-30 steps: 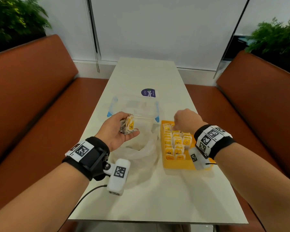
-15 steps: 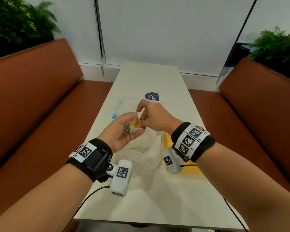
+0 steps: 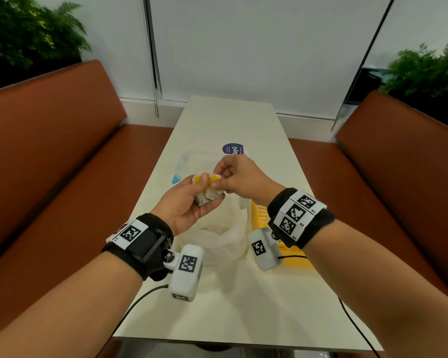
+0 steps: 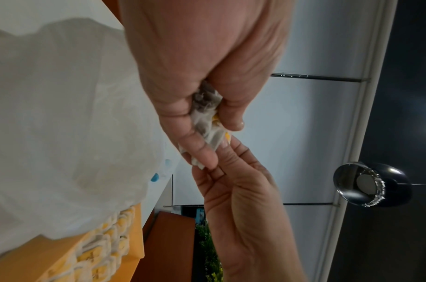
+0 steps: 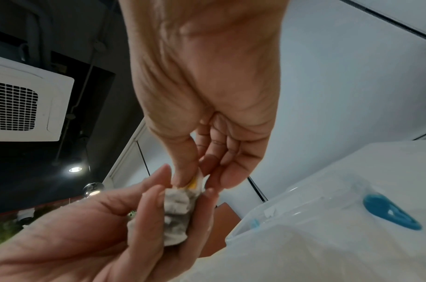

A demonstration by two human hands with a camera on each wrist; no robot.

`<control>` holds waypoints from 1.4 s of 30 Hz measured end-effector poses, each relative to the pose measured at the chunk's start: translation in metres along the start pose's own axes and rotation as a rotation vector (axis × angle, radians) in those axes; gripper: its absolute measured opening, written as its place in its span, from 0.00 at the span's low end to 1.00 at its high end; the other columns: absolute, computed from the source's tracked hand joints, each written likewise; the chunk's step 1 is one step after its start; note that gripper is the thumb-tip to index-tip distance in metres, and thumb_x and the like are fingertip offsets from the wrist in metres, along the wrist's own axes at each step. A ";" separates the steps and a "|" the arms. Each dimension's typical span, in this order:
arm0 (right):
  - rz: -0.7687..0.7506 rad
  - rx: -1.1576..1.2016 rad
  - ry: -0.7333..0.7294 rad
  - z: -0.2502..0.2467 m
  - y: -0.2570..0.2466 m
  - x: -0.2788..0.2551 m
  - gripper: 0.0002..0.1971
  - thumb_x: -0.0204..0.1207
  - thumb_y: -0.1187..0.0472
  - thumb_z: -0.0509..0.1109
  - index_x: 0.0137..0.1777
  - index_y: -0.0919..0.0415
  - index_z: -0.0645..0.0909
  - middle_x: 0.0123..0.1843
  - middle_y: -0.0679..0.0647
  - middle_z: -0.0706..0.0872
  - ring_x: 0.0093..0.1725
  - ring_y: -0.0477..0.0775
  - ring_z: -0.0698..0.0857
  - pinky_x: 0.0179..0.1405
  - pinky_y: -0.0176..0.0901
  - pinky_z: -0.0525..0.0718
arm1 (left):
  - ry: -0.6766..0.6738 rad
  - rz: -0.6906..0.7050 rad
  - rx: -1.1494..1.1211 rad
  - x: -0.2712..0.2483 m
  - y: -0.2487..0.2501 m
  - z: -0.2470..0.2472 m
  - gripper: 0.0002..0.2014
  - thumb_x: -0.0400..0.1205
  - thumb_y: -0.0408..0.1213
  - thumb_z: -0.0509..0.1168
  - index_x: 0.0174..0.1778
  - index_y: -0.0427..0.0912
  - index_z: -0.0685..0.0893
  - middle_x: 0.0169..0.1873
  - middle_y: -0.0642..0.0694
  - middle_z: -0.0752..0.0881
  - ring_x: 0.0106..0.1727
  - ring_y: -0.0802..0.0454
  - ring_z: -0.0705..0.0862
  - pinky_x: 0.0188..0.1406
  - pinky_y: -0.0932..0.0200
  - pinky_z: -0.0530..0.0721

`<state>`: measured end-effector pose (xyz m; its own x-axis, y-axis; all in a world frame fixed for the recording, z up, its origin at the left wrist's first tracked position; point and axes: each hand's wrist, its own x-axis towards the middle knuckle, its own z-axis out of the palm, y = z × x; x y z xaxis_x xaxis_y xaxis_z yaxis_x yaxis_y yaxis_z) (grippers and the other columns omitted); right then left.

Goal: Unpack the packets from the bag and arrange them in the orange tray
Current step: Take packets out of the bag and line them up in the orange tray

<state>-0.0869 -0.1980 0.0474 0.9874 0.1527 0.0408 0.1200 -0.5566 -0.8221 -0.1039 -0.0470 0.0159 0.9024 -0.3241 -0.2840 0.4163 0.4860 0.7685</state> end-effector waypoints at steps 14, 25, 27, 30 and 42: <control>0.018 -0.010 0.018 -0.033 -0.001 -0.016 0.06 0.73 0.61 0.76 0.43 0.65 0.87 0.28 0.52 0.80 0.26 0.45 0.75 0.28 0.37 0.76 | 0.015 0.020 0.116 0.004 -0.003 0.007 0.20 0.73 0.14 0.67 0.54 0.41 0.81 0.48 0.36 0.86 0.41 0.46 0.88 0.31 0.60 0.87; 0.245 -0.882 -0.108 -0.084 0.043 -0.029 0.07 0.66 0.68 0.76 0.42 0.58 0.90 0.41 0.53 0.91 0.42 0.53 0.87 0.41 0.41 0.84 | 0.131 -0.090 0.060 0.008 -0.003 0.010 0.09 0.79 0.29 0.68 0.55 0.37 0.83 0.46 0.39 0.82 0.46 0.38 0.87 0.32 0.56 0.89; 0.349 -0.977 -0.155 -0.087 0.064 -0.030 0.07 0.65 0.70 0.76 0.42 0.61 0.89 0.42 0.57 0.90 0.43 0.57 0.88 0.45 0.48 0.88 | 0.147 -0.102 0.081 0.008 -0.003 0.010 0.10 0.78 0.31 0.69 0.55 0.35 0.84 0.47 0.38 0.82 0.46 0.37 0.86 0.30 0.56 0.88; 0.413 -1.080 -0.187 -0.084 0.094 -0.035 0.05 0.67 0.71 0.75 0.39 0.63 0.84 0.39 0.57 0.87 0.41 0.59 0.87 0.45 0.51 0.88 | 0.138 -0.114 0.112 0.008 -0.004 0.010 0.09 0.79 0.32 0.69 0.53 0.34 0.85 0.49 0.37 0.82 0.47 0.37 0.87 0.29 0.57 0.88; 0.500 -1.040 -0.243 -0.069 0.142 -0.035 0.05 0.73 0.70 0.71 0.46 0.66 0.88 0.46 0.59 0.90 0.43 0.56 0.87 0.37 0.42 0.83 | 0.122 -0.132 0.043 0.011 -0.008 0.009 0.09 0.79 0.31 0.64 0.54 0.33 0.79 0.53 0.36 0.78 0.47 0.35 0.84 0.44 0.45 0.90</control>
<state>-0.0976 -0.3389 -0.0318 0.9165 -0.1824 -0.3561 -0.1379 -0.9795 0.1469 -0.0981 -0.0617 0.0119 0.8482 -0.2801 -0.4495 0.5291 0.4100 0.7429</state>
